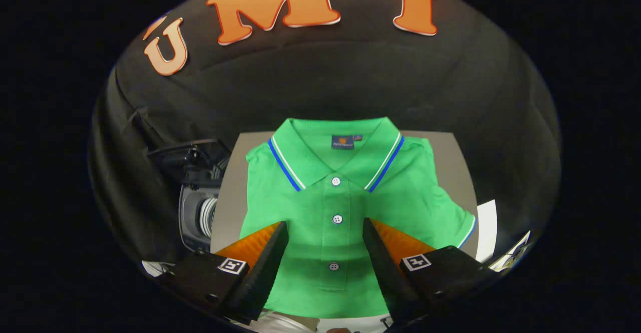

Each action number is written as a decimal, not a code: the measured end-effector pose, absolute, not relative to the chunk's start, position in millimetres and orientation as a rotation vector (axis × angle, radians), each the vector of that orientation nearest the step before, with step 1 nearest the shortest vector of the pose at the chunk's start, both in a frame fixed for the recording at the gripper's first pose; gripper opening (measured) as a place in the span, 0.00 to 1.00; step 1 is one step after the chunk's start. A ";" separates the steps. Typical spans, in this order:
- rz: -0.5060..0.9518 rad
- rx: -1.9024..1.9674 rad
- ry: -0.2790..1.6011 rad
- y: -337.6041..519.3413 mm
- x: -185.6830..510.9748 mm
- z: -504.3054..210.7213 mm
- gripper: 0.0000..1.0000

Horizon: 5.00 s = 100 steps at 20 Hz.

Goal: Put the clothes into the washing machine and then close the washing machine lid.

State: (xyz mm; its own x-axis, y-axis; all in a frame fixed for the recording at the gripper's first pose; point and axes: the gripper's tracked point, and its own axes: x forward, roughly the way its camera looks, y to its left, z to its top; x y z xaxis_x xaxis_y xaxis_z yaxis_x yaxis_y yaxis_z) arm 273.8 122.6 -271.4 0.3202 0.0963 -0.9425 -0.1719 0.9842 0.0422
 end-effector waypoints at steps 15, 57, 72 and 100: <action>0.247 -0.097 1.337 110.3 279.5 -268.2 0.34; 0.535 0.156 -0.004 381.6 206.3 -43.7 0.07; 0.518 0.025 0.546 547.6 284.3 -375.8 0.08; 0.245 -0.036 1.165 514.9 281.5 -615.2 0.18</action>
